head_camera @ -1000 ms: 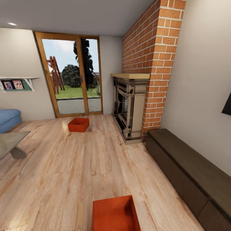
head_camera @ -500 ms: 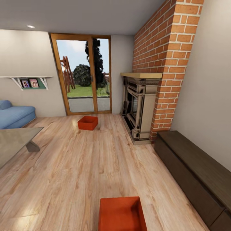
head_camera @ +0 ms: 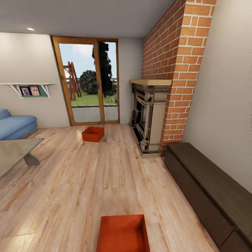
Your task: Move the two storage containers from the living room to the garage. In the garage, place one container on the floor and stack the other container on top of it (either order is fine).
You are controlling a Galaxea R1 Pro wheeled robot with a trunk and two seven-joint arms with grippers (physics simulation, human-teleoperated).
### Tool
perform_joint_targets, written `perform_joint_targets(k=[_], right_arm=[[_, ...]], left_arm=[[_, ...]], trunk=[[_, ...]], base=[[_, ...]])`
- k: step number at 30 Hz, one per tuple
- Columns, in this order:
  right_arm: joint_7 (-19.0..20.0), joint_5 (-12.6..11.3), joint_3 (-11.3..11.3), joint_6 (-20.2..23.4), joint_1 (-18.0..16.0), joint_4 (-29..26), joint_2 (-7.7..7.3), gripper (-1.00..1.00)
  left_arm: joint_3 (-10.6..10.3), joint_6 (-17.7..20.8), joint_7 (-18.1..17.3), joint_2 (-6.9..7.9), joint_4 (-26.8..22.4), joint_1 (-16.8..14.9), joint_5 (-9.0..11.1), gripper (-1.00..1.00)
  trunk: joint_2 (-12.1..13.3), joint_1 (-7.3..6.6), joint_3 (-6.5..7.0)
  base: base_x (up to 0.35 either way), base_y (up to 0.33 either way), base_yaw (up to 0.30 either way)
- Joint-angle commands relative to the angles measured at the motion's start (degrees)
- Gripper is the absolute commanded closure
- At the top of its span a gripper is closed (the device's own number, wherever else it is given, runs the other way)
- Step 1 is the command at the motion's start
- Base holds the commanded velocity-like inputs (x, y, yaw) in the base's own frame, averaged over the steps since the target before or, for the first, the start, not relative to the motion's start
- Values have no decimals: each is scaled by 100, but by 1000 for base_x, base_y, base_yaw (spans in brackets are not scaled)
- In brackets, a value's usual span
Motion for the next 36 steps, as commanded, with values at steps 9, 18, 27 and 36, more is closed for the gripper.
perform_joint_targets(k=[9,18,27,36], right_arm=[[-3,-55,49,-26,-5,13,2,-100],[-3,-53,49,-36,-5,13,3,-100],[-3,-55,49,-35,-5,13,2,-100],[-3,-60,40,-38,-5,13,-6,-100]], left_arm=[[2,-15,11,0,0,-2,23,-100],[-3,-15,11,0,0,-2,27,-100],[0,-15,9,0,0,-2,23,-100],[-1,-15,11,0,0,-2,24,-100]], trunk=[[-3,0,-5],[-3,0,-33],[-3,0,-71],[-3,0,-73]], base=[[0,-28,0],[0,0,96],[0,0,135],[0,0,8]])
